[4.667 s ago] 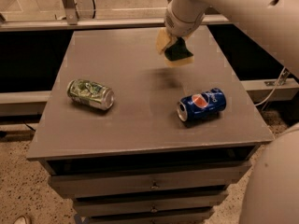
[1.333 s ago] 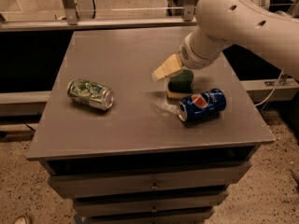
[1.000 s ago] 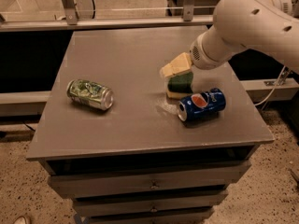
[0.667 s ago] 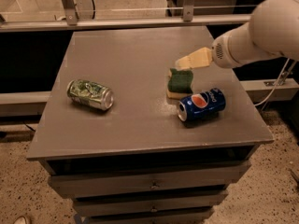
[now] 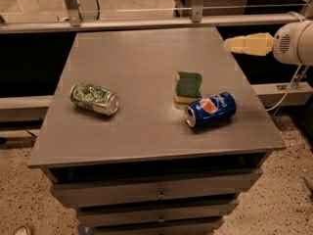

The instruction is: Move sponge near pepsi can

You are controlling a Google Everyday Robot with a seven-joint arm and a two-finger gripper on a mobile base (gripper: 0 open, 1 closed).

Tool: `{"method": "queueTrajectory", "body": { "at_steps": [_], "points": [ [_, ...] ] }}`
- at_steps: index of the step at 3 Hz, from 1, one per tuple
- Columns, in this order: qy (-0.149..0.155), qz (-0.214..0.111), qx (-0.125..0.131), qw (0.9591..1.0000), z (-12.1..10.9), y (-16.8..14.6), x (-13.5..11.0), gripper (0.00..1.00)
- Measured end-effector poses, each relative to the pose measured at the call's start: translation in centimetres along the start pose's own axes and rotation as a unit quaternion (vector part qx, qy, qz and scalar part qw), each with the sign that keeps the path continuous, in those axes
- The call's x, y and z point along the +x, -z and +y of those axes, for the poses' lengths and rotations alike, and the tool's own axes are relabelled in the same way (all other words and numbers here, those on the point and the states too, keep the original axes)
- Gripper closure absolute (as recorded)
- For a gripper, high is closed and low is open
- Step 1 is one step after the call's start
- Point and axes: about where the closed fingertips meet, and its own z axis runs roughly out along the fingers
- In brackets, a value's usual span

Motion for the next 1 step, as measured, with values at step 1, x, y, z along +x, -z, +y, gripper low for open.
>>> {"method": "queueTrajectory", "body": {
  "at_steps": [1],
  "points": [
    [0.0,0.0,0.0,1.0,0.0,0.0,0.0,0.0]
  ]
}}
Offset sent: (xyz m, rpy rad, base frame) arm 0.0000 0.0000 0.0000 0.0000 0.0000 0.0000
